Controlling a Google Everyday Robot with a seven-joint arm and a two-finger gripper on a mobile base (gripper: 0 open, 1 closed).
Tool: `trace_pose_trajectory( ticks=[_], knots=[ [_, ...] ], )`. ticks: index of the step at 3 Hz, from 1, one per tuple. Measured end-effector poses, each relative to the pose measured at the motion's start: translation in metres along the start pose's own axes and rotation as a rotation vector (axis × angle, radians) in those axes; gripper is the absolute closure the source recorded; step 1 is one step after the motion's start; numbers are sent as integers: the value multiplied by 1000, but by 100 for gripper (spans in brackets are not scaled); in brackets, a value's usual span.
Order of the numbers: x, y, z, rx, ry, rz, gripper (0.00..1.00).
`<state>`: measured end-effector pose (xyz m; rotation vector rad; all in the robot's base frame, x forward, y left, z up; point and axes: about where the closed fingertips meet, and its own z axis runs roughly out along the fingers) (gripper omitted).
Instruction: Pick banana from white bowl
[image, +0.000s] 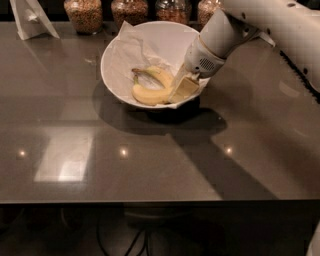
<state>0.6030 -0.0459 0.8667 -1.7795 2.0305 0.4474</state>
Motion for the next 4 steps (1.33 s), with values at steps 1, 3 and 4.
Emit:
trace_pose_trajectory(
  ticks=[1, 3, 4],
  knots=[
    [0, 1, 0, -2, 2, -1, 89],
    [-4, 11, -30, 52, -14, -15, 100],
    [-6, 20, -61, 109, -56, -24, 100]
  ],
)
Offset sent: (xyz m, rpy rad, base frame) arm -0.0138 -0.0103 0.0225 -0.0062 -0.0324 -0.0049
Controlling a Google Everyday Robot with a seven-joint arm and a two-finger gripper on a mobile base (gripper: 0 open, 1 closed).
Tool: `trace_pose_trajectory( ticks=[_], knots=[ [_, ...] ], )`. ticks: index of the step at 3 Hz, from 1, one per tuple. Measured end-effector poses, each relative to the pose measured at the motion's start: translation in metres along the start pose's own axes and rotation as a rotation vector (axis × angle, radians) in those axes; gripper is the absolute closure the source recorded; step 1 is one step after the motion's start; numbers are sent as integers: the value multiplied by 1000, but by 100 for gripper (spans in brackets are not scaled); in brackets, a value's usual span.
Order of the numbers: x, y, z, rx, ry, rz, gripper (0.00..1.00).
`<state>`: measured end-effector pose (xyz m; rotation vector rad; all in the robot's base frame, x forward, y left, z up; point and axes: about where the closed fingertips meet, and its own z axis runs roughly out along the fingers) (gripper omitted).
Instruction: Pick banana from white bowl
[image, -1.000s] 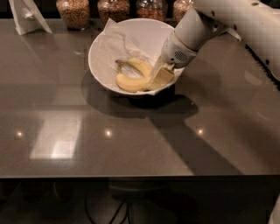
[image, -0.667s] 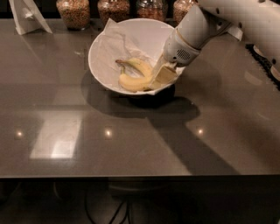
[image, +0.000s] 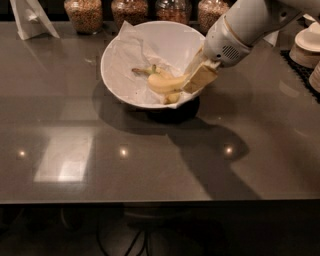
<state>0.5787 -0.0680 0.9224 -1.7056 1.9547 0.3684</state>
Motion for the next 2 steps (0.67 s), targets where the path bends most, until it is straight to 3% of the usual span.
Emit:
trace_pose_trajectory(
  ticks=[2],
  knots=[
    [-3, 19, -60, 89, -76, -28, 100]
  ],
)
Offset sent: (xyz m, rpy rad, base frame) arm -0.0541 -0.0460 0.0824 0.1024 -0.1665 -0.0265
